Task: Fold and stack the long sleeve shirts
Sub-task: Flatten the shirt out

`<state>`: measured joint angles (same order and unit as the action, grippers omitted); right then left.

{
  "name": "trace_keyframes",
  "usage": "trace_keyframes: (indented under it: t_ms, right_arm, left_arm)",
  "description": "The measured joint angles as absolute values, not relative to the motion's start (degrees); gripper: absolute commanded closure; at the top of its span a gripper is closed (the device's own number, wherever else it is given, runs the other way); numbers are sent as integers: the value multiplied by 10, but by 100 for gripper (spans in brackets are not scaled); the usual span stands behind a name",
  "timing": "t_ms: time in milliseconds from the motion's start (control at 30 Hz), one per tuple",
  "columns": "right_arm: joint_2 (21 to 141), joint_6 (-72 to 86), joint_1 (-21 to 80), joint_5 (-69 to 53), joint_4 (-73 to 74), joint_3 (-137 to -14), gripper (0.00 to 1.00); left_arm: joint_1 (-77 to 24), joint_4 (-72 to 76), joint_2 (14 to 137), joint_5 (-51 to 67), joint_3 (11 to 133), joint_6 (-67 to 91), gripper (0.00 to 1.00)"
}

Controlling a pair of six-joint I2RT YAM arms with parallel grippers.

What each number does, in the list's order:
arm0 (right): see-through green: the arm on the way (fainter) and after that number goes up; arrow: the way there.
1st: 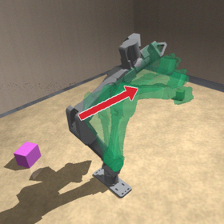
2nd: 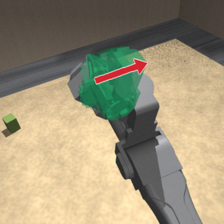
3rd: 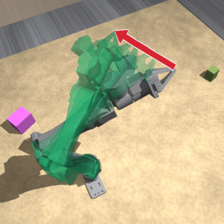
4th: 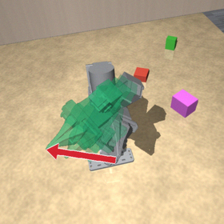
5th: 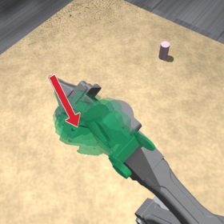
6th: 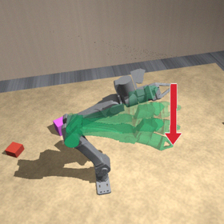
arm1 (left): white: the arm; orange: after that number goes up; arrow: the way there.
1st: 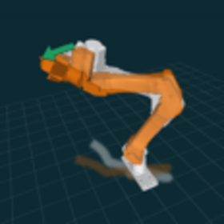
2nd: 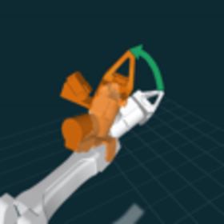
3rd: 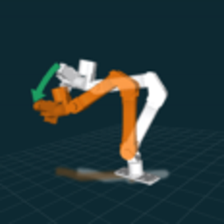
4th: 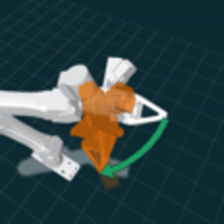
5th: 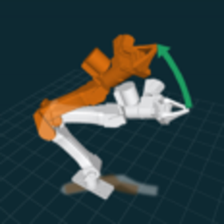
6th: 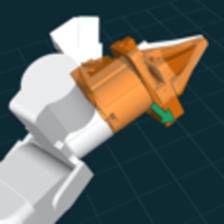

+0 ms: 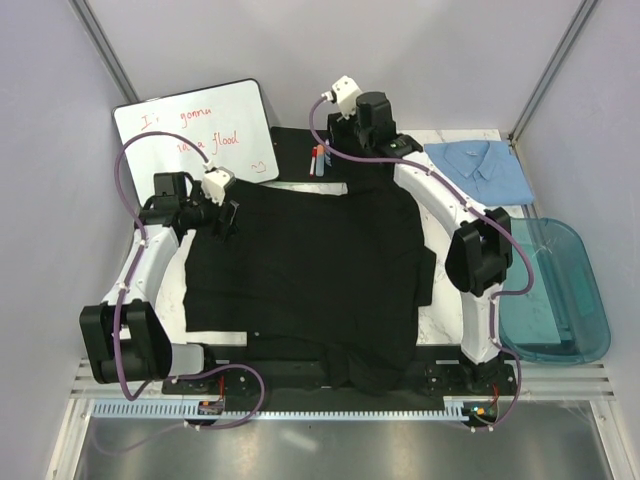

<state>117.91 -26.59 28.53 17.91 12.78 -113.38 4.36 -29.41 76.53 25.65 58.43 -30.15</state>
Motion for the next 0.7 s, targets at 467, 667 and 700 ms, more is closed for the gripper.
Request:
trace_keyframes:
  t_ms: [467, 667, 700]
  right_arm:
    - [1176, -258, 243, 143, 178, -1008, 22]
    - [1243, -227, 202, 5, 366, -1140, 2]
    - [1220, -225, 193, -22, 390, -1113, 4]
  left_arm:
    - [44, -310, 812, 263, 586, -309, 18]
    - [31, -400, 789, 289, 586, -399, 21]
    - [25, -420, 771, 295, 583, -423, 23]
